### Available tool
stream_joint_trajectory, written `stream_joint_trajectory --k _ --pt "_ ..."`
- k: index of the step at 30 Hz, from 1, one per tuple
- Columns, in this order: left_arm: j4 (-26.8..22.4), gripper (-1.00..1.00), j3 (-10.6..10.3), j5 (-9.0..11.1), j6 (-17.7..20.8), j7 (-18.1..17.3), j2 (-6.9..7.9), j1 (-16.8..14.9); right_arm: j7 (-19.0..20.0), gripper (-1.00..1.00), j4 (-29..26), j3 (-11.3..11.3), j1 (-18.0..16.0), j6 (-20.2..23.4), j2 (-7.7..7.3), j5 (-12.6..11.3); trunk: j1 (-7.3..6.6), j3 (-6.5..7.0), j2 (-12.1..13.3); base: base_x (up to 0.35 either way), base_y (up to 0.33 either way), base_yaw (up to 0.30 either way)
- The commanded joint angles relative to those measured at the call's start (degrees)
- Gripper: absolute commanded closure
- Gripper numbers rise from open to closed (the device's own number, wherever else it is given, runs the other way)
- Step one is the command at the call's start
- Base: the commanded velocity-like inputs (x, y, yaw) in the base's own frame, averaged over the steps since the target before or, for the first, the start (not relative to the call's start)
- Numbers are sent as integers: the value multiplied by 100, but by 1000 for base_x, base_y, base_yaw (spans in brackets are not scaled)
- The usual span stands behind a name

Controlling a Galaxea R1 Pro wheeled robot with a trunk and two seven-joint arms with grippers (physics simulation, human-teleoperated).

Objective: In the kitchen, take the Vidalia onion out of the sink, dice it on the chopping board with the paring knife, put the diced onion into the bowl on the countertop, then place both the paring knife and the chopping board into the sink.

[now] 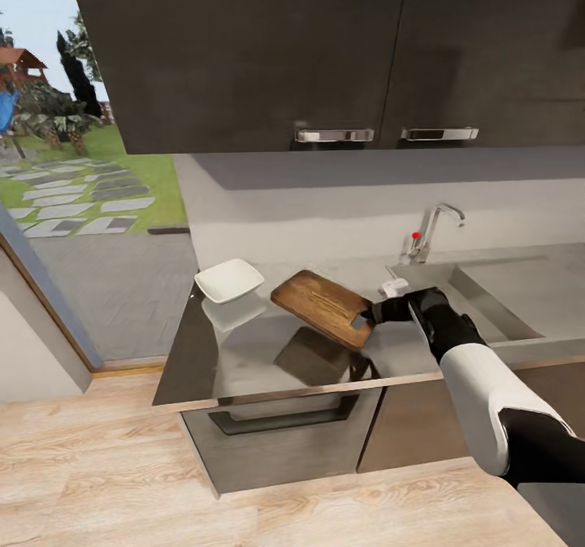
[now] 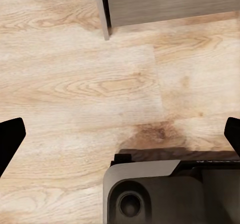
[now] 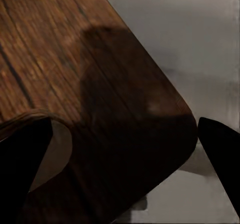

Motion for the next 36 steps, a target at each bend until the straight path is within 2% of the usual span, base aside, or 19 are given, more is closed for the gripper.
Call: stream_joint_trajectory --k 1,4,8,10,11,13,16,20,24,27,36 --pt "-6 -100 1 -2 -10 0 0 2 109 100 -105 45 -6 14 7 278 4 -11 -11 0 0 0" --pt "-6 -100 1 -2 -10 0 0 0 278 100 -309 160 -6 23 27 649 4 -11 -11 0 0 0" --pt "-7 -100 1 -2 -10 0 0 1 603 100 -449 204 -6 6 37 778 4 -11 -11 50 -26 0" --pt "-6 -100 1 -2 -10 0 0 2 758 100 -486 306 -6 -43 38 849 4 -11 -11 131 -101 0" --pt "-6 -100 1 -2 -10 0 0 1 859 100 -494 544 -6 -149 35 889 4 -11 -11 175 -140 0" --pt "-6 -100 1 -2 -10 0 0 0 1199 100 -501 1175 -6 -409 26 942 4 -11 -11 210 -166 0" --pt "-6 -100 1 -2 -10 0 0 1 1505 100 -504 1435 -6 -524 18 954 4 -11 -11 240 -185 0" --pt "-6 -100 1 -5 -9 0 4 2 1667 100 -501 1527 -6 -641 14 951 4 -11 -11 250 -192 0" --pt "-6 -100 1 -10 -9 0 12 0 2040 100 -497 1558 -6 -997 19 957 4 -11 -11 252 -194 0" --pt "-6 -100 1 -10 -10 0 16 0 2216 100 -496 1562 -6 -1058 19 963 4 -11 -11 236 -193 0" --pt "10 -100 0 -11 -10 0 18 3 2362 100 -462 1585 -6 -1383 42 963 4 -11 -11 63 -185 0"
